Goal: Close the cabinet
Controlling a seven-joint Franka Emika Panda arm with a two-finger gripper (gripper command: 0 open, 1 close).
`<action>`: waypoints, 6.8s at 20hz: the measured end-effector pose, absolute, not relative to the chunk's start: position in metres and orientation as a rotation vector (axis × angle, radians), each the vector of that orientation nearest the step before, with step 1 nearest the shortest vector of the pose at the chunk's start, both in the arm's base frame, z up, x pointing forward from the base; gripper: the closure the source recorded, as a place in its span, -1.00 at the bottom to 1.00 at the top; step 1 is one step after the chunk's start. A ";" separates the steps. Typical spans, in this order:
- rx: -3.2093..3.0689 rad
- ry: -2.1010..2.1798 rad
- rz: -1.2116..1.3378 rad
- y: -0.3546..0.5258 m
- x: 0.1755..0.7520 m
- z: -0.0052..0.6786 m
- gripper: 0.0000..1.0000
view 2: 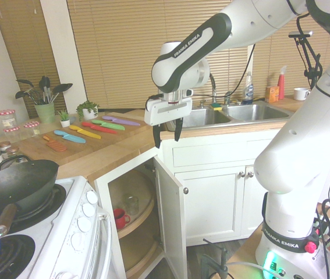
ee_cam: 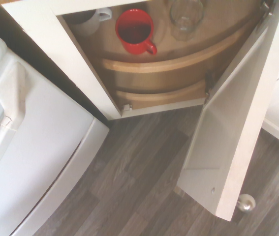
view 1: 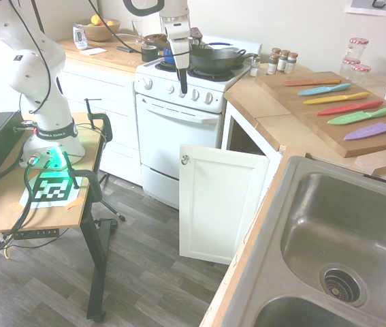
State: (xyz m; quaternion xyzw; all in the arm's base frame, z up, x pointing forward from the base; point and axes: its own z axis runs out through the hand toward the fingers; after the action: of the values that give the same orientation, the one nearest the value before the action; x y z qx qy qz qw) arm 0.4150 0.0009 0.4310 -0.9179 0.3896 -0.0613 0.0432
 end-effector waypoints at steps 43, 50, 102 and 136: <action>-2.698 1.425 0.147 -0.169 0.483 0.235 -1.00; -2.776 1.430 0.174 -0.183 0.496 0.205 -1.00; -2.956 1.193 0.136 -0.148 0.525 0.177 1.00; -3.027 0.981 -0.019 0.060 0.645 0.211 1.00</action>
State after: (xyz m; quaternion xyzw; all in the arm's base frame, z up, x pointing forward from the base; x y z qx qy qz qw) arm 0.6446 0.0604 0.2111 -0.9511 0.3082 -0.0060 -0.0200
